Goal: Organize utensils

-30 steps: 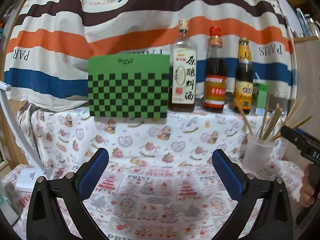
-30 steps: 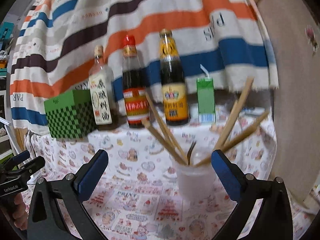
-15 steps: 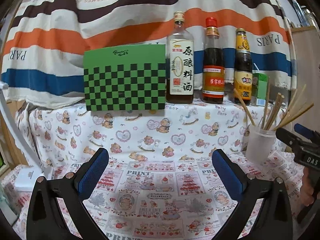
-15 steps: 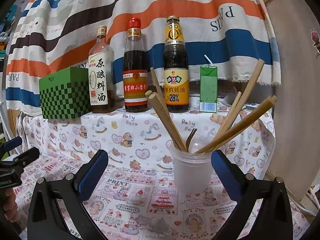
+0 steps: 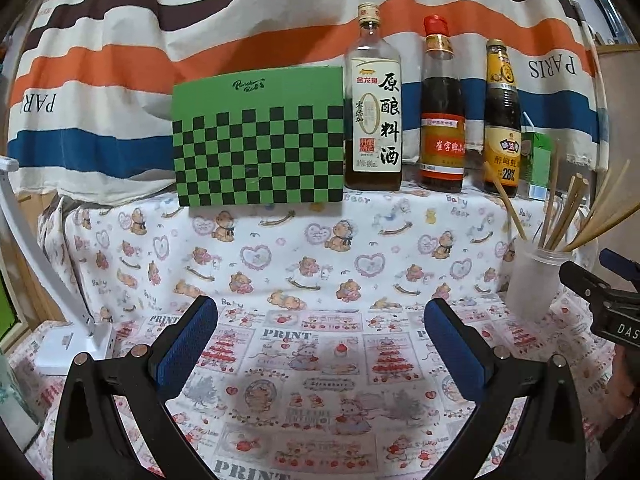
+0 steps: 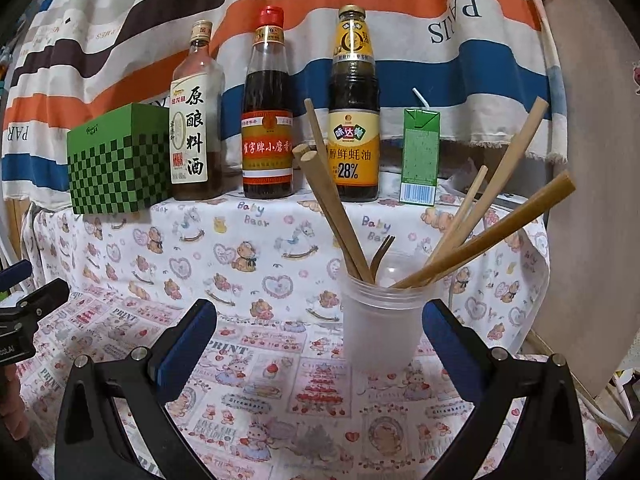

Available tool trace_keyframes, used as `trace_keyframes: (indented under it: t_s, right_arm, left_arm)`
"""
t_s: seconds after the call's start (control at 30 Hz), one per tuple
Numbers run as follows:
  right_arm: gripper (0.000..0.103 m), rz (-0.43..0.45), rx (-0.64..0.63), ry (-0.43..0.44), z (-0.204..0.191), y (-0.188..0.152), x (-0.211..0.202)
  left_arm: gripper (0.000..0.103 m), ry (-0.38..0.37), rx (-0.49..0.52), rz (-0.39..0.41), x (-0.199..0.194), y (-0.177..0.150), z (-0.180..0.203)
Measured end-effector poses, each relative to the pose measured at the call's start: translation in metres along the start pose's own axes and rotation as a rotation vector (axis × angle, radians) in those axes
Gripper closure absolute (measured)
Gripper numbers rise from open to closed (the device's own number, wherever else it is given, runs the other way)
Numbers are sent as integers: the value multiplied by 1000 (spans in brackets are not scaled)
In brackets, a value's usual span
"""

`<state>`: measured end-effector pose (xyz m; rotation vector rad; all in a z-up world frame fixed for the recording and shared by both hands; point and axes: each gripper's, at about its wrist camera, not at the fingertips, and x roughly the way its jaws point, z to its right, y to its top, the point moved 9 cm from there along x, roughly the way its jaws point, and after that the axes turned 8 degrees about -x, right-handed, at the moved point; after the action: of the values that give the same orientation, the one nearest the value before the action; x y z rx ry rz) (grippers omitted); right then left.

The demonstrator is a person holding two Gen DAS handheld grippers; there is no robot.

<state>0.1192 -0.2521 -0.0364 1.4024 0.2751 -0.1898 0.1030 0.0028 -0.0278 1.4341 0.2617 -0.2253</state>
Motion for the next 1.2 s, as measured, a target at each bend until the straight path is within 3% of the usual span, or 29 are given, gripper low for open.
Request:
trace_keyframes:
  t_s: [1.2]
  right_arm:
    - [0,-3,1,-3,0,0,2]
  left_arm:
    - [0,-2,4,-3,1,0,1]
